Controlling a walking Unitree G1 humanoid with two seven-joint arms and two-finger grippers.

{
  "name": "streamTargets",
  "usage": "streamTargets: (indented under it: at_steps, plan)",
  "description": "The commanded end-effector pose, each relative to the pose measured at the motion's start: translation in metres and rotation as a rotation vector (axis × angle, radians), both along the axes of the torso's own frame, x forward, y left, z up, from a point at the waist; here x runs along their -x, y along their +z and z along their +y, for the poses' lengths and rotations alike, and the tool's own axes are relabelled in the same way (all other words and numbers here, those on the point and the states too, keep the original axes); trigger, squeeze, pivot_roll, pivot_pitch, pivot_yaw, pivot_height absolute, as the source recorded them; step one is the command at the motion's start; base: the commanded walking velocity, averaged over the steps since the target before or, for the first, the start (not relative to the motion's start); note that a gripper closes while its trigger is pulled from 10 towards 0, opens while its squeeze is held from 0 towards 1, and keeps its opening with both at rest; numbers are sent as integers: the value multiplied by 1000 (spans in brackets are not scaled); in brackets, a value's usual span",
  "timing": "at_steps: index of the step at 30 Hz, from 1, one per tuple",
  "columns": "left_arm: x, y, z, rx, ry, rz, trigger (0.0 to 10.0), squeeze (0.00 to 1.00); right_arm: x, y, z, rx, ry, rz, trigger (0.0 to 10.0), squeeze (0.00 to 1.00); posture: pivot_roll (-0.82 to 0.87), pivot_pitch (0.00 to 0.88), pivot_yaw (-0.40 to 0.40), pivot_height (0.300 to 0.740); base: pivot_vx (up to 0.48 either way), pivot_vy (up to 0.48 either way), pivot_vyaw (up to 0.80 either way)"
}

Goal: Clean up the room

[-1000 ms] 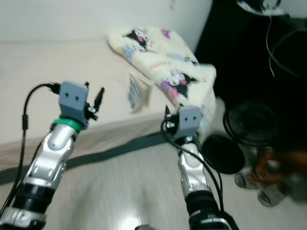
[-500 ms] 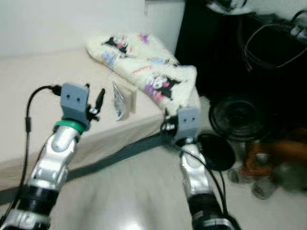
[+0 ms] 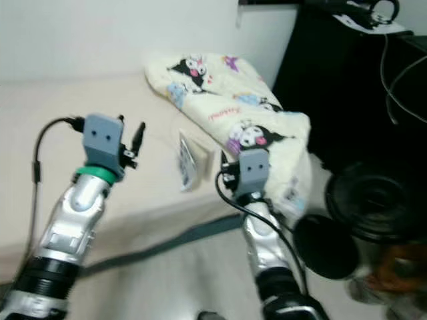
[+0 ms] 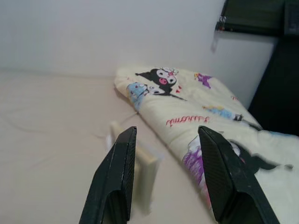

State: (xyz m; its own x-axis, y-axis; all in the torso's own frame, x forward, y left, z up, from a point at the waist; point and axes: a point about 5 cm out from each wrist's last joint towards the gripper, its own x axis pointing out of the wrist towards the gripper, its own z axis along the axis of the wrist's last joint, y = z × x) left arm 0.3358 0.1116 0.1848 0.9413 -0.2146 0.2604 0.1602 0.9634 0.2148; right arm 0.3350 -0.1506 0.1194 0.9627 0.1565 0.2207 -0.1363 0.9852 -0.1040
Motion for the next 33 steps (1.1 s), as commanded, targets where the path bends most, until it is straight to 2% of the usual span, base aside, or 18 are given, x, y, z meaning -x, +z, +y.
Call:
streamTargets:
  at_steps: [1, 5, 11, 17, 29, 32, 33]
  plan:
    - [0, -5, 6, -12, 21, 19, 10000, 0, 0, 0, 2, -10, 4, 4, 10000, 0, 36, 0, 12, 740, 472, 0, 0]
    - [-1, -5, 6, -15, 23, 19, 10000, 0, 0, -1, 5, 7, 16, 10, 10000, 0, 35, 0, 13, 740, 472, 0, 0]
    - [0, -6, 6, -18, 24, 26, 10000, 0, 1, -2, 7, 19, 28, 12, 10000, 0, 35, 0, 14, 740, 463, 0, 798]
    - [1, -8, 5, -19, 13, 36, 10000, 0, 1, -2, 6, 3, 36, 15, 10000, 0, 33, 1, 17, 740, 0, 0, 0]
    - [2, -12, 2, -26, -12, 61, 10000, 0, 6, -8, 16, -18, 112, 45, 10000, 0, 27, 4, 27, 740, 0, 0, 0]
    - [6, -30, 3, -97, -54, 122, 10000, 0, 9, -18, 14, -66, 76, 85, 10000, 0, 28, 7, 29, 740, 0, 0, 0]
    - [9, -43, 4, -151, -73, 157, 10000, 0, 10, -22, 13, -89, 61, 105, 10000, 0, 29, 11, 31, 740, 0, 0, 0]
